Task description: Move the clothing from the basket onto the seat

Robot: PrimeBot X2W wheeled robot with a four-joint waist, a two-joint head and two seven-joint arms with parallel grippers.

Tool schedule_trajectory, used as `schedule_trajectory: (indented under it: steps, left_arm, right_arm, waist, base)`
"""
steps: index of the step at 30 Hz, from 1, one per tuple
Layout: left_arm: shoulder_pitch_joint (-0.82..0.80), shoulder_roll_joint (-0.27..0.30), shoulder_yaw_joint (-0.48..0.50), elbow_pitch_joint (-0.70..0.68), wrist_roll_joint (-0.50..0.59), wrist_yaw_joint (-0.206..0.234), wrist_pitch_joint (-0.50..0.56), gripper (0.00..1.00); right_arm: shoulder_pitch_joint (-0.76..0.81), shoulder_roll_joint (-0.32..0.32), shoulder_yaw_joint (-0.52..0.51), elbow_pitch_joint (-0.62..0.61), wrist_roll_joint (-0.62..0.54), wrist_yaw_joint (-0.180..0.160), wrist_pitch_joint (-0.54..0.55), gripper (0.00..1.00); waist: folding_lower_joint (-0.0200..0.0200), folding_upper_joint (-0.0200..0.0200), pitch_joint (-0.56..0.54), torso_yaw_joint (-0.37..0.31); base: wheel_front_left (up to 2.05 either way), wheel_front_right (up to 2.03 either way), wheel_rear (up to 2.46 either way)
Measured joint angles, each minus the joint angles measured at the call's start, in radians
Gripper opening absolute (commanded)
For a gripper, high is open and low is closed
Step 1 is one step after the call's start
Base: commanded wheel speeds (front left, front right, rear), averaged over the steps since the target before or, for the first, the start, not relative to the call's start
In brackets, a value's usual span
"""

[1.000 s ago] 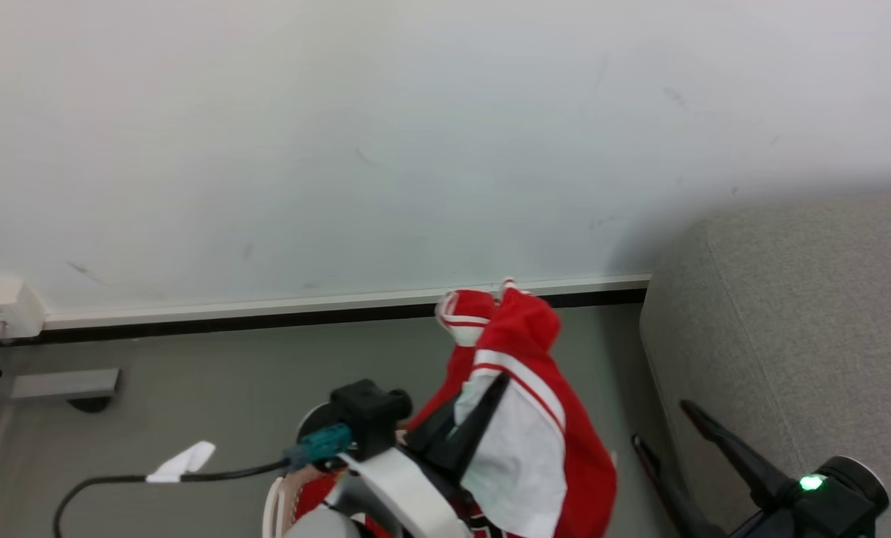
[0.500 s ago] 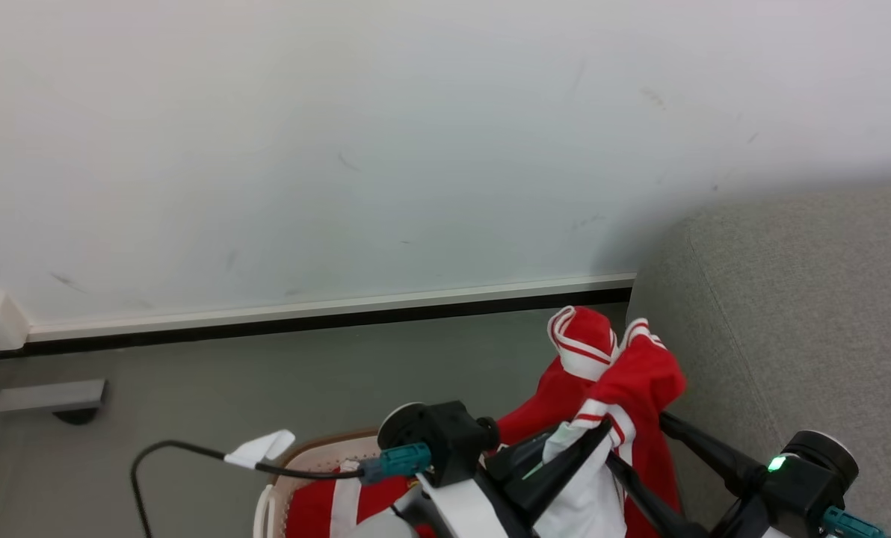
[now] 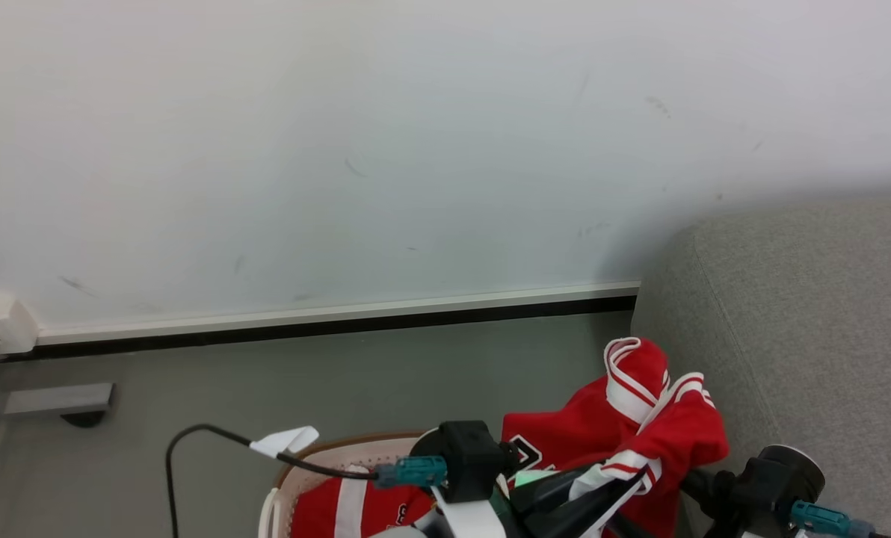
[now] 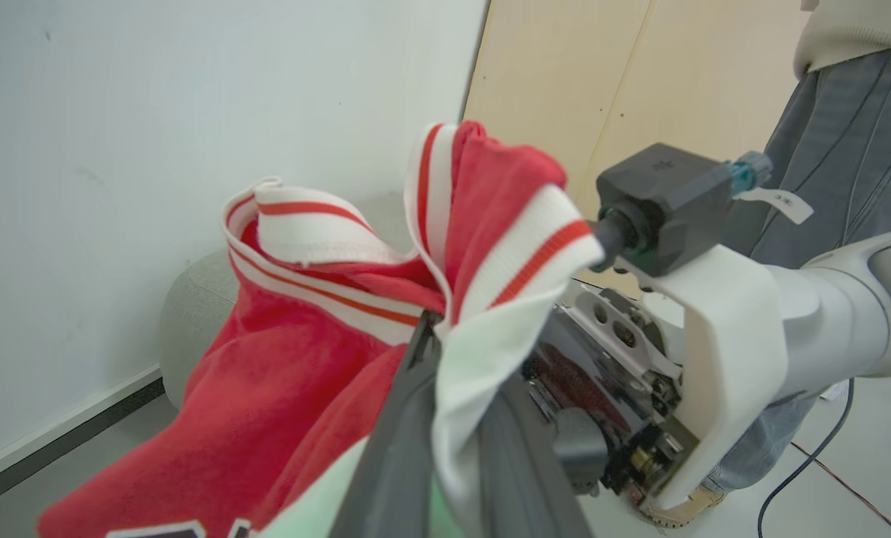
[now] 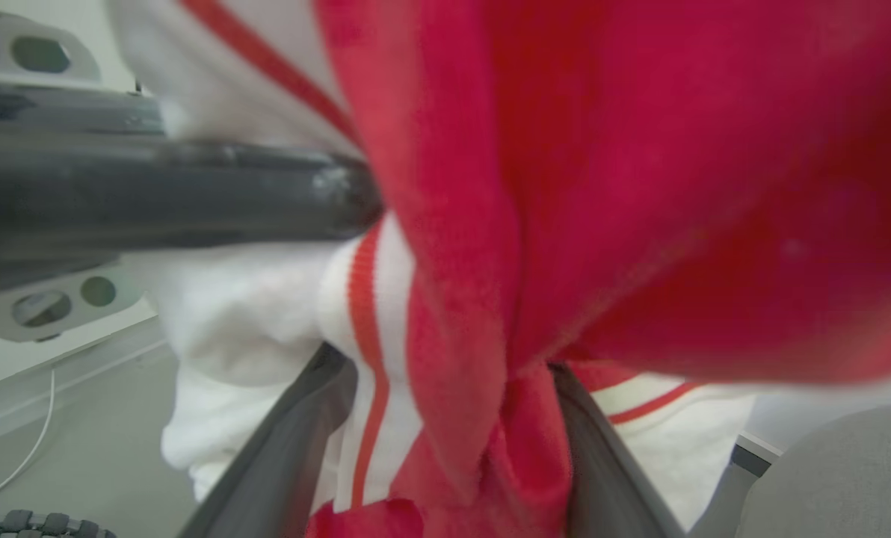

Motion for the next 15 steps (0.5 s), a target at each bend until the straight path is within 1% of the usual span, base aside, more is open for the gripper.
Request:
schedule_trajectory:
  steps: [1, 2, 3, 4, 5, 10, 11, 12, 13, 14, 15]
  left_arm:
    - [-0.007, 0.000, -0.010, 0.003, -0.011, 0.000, -0.004, 0.00]
    - [-0.014, 0.001, -0.018, 0.007, -0.019, 0.000, -0.009, 0.00]
    - [-0.020, 0.002, -0.026, 0.009, -0.027, 0.000, -0.013, 0.00]
    - [-0.024, 0.002, -0.034, 0.012, -0.032, 0.000, -0.016, 0.00]
    - [-0.028, 0.003, -0.039, 0.016, -0.037, 0.000, -0.021, 0.00]
    - [-0.044, 0.012, -0.050, 0.043, -0.060, -0.002, -0.038, 0.00]
    - [-0.047, 0.014, -0.051, 0.048, -0.060, -0.002, -0.039, 0.02]
    - [-0.049, 0.015, -0.052, 0.054, -0.060, -0.002, -0.040, 0.09]
    - [-0.049, 0.015, -0.053, 0.058, -0.061, -0.002, -0.042, 0.13]
    - [-0.050, 0.015, -0.053, 0.062, -0.063, -0.002, -0.045, 0.20]
    - [-0.051, 0.015, -0.053, 0.065, -0.063, -0.002, -0.047, 0.34]
  right_arm:
    - [-0.006, -0.003, 0.011, -0.001, 0.017, 0.000, 0.000, 1.00]
    - [-0.011, -0.007, 0.018, 0.000, 0.027, 0.000, 0.000, 0.98]
    - [-0.014, -0.011, 0.025, 0.000, 0.034, 0.000, -0.001, 0.38]
    - [-0.017, -0.014, 0.032, 0.001, 0.041, 0.000, -0.005, 0.09]
    - [-0.019, -0.014, 0.037, 0.001, 0.051, 0.000, -0.011, 0.00]
    - [-0.031, -0.026, 0.064, 0.001, 0.097, 0.000, -0.032, 0.00]
    - [-0.032, -0.028, 0.067, 0.001, 0.104, 0.000, -0.035, 0.00]
    - [-0.033, -0.030, 0.069, 0.002, 0.110, 0.000, -0.037, 0.00]
    - [-0.034, -0.031, 0.070, 0.003, 0.116, 0.000, -0.042, 0.00]
    - [-0.035, -0.033, 0.070, 0.005, 0.123, 0.000, -0.046, 0.00]
    - [-0.035, -0.034, 0.069, 0.006, 0.132, 0.000, -0.052, 0.00]
  waist:
    - [0.0000, 0.0000, -0.001, 0.001]
    - [0.0000, 0.0000, -0.002, 0.001]
    - [0.0000, 0.0000, -0.002, 0.002]
    - [0.0000, 0.0000, -0.002, 0.002]
    - [0.0000, 0.0000, -0.002, 0.003]
    - [0.0000, 0.0000, 0.004, 0.001]
    - [0.0000, 0.0000, 0.005, 0.000]
    - [0.0000, 0.0000, 0.007, -0.001]
    - [0.0000, 0.0000, 0.008, -0.002]
    - [0.0000, 0.0000, 0.009, -0.003]
    - [0.0000, 0.0000, 0.010, -0.004]
  base:
    - [0.00, 0.00, 0.00]
    - [0.00, 0.00, 0.00]
    - [0.00, 0.00, 0.00]
    - [0.00, 0.00, 0.00]
    - [0.00, 0.00, 0.00]
    - [0.00, 0.00, 0.00]
    - [0.00, 0.00, 0.00]
    - [0.00, 0.00, 0.00]
    - [0.00, 0.00, 0.00]
    - [0.00, 0.00, 0.00]
    - [0.00, 0.00, 0.00]
